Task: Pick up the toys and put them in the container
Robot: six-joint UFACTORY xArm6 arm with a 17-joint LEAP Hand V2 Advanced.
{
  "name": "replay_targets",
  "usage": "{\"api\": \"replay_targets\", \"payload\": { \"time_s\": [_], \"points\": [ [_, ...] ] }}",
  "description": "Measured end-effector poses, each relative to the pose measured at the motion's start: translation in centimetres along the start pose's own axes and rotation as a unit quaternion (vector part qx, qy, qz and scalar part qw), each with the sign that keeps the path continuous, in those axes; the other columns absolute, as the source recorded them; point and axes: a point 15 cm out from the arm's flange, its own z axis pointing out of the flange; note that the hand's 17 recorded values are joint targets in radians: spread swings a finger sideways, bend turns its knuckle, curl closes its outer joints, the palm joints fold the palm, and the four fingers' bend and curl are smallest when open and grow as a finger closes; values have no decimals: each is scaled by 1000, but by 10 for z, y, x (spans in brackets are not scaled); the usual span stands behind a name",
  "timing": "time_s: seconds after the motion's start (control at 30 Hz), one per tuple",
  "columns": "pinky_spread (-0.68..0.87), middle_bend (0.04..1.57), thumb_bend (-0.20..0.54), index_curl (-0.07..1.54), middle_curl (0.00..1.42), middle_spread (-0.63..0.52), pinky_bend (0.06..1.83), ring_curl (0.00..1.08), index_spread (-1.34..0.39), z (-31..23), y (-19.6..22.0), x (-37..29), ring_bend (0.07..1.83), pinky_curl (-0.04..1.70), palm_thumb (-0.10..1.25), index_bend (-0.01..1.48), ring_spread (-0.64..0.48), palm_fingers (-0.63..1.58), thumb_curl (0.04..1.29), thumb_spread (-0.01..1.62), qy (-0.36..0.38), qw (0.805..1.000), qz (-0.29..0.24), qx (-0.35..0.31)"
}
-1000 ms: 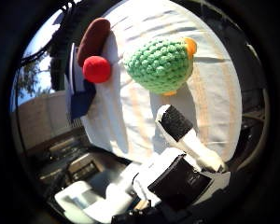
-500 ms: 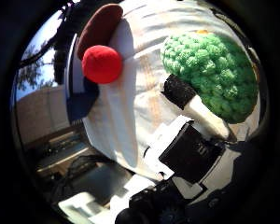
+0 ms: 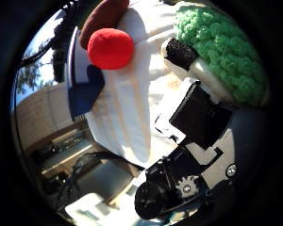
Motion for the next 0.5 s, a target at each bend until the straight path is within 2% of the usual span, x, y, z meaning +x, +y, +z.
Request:
{"api": "replay_targets", "payload": {
  "time_s": [0.1, 0.23, 0.5],
  "points": [
    [260, 1014, 35, 185, 805, -197, 1442, 700, -508, -18, 20, -27, 1287, 501, 925, 487, -33, 1121, 455, 1132, -9, 1000, -18, -18],
    [222, 1068, 18, 207, 864, -211, 1488, 725, -584, -65, 33, -61, 1332, 545, 949, 587, -58, 1064, 483, 1151, -7, 999, -48, -18],
    [167, 1135, -5, 257, 966, -227, 1559, 763, -729, -165, 48, -190, 1409, 628, 1010, 732, -81, 970, 552, 1192, -32, 987, -157, 25]
  ]
}}
